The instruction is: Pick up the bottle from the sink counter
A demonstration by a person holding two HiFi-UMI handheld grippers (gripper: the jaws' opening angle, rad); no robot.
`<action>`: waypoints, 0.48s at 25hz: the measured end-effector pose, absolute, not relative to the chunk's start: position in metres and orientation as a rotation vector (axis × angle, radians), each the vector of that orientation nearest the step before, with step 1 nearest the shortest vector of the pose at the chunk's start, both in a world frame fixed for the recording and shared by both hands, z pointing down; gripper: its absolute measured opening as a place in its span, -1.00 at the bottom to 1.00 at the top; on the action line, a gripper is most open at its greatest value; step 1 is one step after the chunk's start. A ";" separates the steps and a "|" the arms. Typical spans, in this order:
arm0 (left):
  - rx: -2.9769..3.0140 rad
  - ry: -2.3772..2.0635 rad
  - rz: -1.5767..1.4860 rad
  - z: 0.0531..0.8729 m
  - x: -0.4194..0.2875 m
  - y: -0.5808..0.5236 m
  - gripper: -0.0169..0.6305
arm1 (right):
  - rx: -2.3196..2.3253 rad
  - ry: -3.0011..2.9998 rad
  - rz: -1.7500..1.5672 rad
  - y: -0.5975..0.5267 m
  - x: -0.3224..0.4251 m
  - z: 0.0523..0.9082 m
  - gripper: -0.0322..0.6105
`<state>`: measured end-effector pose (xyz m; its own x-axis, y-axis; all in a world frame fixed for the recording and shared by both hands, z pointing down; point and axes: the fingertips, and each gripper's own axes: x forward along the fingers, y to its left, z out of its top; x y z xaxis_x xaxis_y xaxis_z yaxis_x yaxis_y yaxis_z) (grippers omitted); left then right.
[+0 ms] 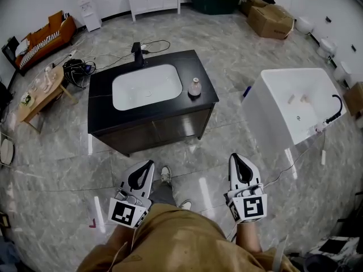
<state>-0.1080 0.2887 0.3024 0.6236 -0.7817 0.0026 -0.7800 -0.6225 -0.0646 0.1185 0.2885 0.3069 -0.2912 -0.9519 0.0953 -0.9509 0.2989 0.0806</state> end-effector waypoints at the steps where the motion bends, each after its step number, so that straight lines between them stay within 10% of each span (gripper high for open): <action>1: -2.785 1.329 -0.047 0.305 -0.107 0.284 -0.94 | 1.791 -2.426 -0.010 0.285 0.118 0.309 -0.89; 12: -2.853 1.258 0.003 0.314 -0.094 0.172 -0.94 | 1.847 -2.307 0.027 0.200 0.134 0.314 -0.89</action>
